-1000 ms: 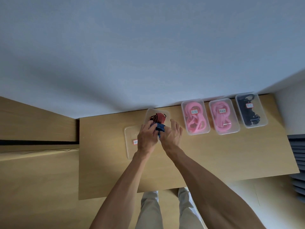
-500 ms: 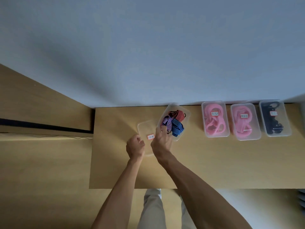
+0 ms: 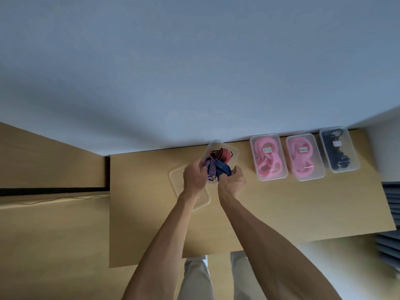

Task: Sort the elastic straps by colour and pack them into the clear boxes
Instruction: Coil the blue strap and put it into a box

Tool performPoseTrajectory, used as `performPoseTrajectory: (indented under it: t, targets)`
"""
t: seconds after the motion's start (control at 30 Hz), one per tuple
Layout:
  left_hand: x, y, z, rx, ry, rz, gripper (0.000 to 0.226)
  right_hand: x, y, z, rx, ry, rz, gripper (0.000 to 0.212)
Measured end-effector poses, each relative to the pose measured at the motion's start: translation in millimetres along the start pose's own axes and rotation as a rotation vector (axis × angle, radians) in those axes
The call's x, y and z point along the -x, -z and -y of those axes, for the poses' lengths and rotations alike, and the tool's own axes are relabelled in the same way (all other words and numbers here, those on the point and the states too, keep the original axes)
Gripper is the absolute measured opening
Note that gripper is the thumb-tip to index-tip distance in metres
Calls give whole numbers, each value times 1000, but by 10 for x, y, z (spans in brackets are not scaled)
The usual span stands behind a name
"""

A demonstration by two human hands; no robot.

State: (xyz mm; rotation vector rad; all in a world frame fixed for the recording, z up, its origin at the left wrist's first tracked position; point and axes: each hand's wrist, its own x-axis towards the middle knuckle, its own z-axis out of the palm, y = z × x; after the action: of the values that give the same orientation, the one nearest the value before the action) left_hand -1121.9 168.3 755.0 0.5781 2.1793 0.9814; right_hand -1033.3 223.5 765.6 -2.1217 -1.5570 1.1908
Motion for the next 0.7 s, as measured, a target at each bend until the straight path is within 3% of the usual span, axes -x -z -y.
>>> performPoseTrajectory:
  t: [0.17,0.33,0.43,0.53,0.6,0.7]
  targets:
    - [4,-116,-67,-116,-30,-56,17,-99,70,2,-61,17,30,68]
    - [63,-216,-144,-76,18,-73,14,-215,128,23,-60,57,40,57]
    - [148,-293,-173,34,91,-100,24,-352,222,31,-16,168,84,51]
    - [189,-366,-184,83,149,-115,18,-376,261,20,69,263,81,46]
    - [201,-378,-198,25,107,-150,19,-350,269,-3,113,279,48,36]
    - [210,-399,-221,-183,-11,-227,45,-341,283,-39,176,294,73,25]
